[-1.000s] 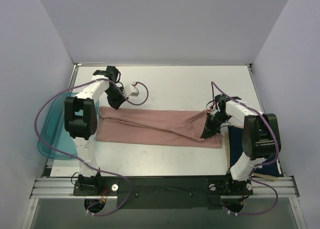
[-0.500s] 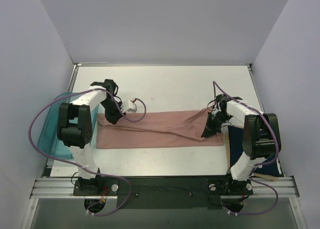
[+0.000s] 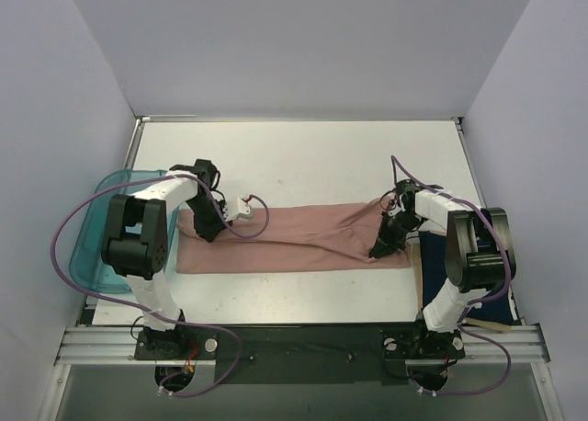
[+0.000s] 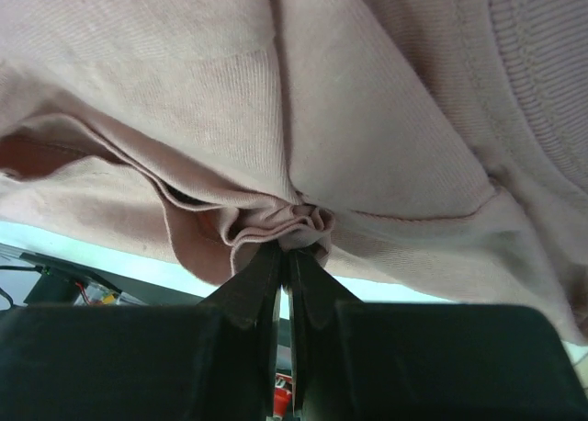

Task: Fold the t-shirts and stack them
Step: Fold the other side of the tshirt into a rectangle

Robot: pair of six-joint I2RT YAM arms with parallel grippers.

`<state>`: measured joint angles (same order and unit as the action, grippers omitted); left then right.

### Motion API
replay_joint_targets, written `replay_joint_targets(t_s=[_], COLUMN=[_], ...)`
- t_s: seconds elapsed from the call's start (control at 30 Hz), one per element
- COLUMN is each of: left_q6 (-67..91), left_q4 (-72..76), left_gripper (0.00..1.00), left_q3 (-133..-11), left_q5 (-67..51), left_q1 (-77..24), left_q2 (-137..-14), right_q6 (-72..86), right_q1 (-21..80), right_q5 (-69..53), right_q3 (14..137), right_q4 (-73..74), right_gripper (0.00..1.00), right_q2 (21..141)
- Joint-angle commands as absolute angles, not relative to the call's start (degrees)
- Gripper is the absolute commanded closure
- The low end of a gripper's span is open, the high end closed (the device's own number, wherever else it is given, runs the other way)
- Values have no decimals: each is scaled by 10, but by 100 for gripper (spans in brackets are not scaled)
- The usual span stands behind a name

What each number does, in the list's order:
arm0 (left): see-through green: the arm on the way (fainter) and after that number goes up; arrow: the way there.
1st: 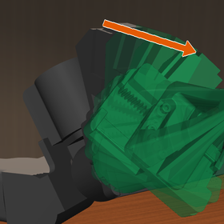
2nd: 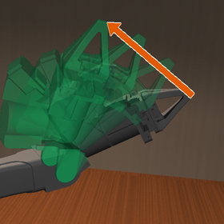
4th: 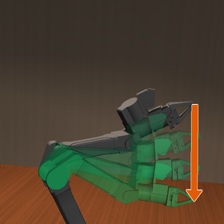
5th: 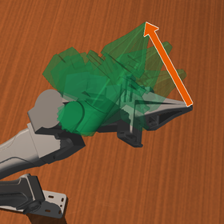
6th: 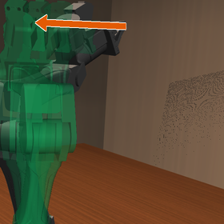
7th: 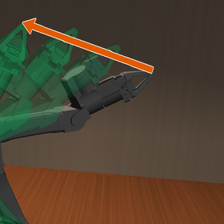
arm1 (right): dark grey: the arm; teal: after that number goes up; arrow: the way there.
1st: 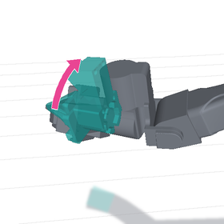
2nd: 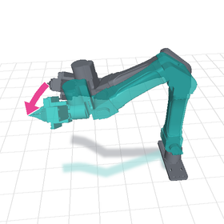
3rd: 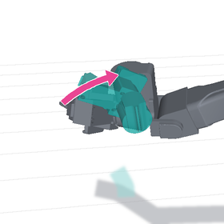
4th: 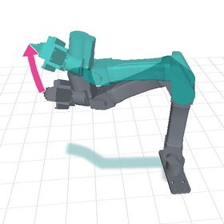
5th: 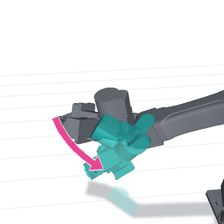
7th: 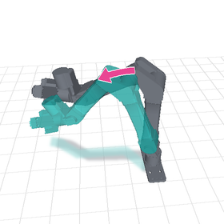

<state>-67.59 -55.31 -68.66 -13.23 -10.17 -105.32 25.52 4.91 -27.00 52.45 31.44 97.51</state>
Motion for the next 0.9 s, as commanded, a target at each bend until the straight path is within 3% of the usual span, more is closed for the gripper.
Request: replay_joint_targets(t_s=[0.0,0.13,0.27,0.4,0.57,0.87], left_q6=[-658,-704,-683,-474,-272,-225], left_q4=[-541,-664,-769,-616,-443,-331], left_gripper=[70,56,53,58,60,54], left_q3=[-754,-879,-1018,-1084,-1090,-1099], left_q5=[-169,-190,-302,-445,-457,-453], left_q1=[-115,-145,-191,-269,-382,-440], left_q2=[-1051,-1064,-1093,-1122,-1186,-1283], right_q6=[267,276,287,291,290,286], right_q1=[53,53,54,55,55,55], right_q5=[-256,-255,-259,-263,-264,-274], right_q3=[508,494,476,464,460,435], right_q4=[315,306,287,278,273,252], right_gripper=[100,100,100,100,100,100], right_q2=[972,964,961,957,959,950])
